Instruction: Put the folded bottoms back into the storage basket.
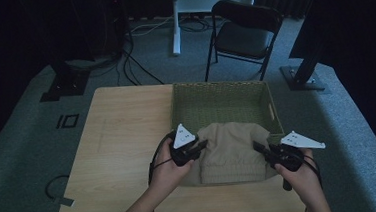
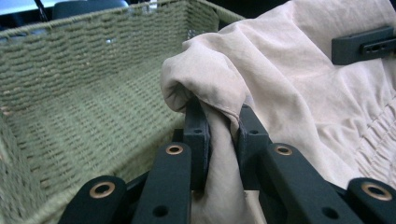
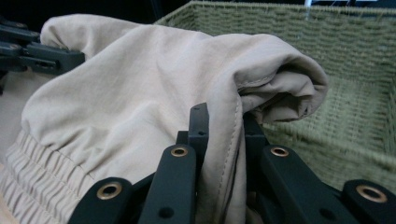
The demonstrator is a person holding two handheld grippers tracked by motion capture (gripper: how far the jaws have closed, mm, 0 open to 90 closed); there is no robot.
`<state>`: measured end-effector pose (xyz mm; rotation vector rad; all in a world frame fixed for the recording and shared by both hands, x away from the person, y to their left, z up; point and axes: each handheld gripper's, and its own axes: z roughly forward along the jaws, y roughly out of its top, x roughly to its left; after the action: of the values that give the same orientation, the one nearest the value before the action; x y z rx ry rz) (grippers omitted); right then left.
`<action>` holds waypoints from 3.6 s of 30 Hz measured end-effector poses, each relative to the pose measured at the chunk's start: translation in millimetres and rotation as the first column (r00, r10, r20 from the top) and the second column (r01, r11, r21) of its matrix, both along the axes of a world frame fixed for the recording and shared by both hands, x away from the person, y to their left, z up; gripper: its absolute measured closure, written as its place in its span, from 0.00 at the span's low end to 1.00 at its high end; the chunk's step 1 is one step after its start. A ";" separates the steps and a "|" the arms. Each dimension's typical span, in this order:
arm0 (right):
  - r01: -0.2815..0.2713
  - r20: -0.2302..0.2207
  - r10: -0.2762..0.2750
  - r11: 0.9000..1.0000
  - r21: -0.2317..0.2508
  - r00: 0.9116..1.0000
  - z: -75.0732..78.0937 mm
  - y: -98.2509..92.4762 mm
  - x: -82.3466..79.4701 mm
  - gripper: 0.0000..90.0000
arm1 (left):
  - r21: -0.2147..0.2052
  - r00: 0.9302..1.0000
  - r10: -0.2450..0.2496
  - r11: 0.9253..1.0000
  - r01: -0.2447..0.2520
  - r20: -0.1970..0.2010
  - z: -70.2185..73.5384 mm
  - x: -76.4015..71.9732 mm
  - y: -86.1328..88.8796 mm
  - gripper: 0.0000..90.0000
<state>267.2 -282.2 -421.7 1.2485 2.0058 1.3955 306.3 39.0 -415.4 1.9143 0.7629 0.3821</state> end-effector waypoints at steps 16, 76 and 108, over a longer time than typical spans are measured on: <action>0.020 0.039 -0.021 0.999 0.031 0.999 30.3 -2.1 31.8 0.90 | -0.011 0.997 0.008 1.000 -0.008 0.076 30.5 29.8 -0.8 0.88; 0.114 -0.062 -0.120 0.988 -0.103 0.991 -22.2 -5.4 201.7 0.89 | 0.019 0.986 0.161 0.987 -0.160 -0.042 -23.4 176.2 -34.9 0.88; 0.145 -0.196 -0.196 0.958 -0.248 0.961 -72.7 -2.3 229.9 0.24 | 0.182 0.950 0.235 0.963 -0.199 -0.206 -77.5 204.1 -47.1 0.31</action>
<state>497.0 -284.6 -494.4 1.4802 2.0721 0.9476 510.4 -8.1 -492.9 2.0524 1.1302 0.3730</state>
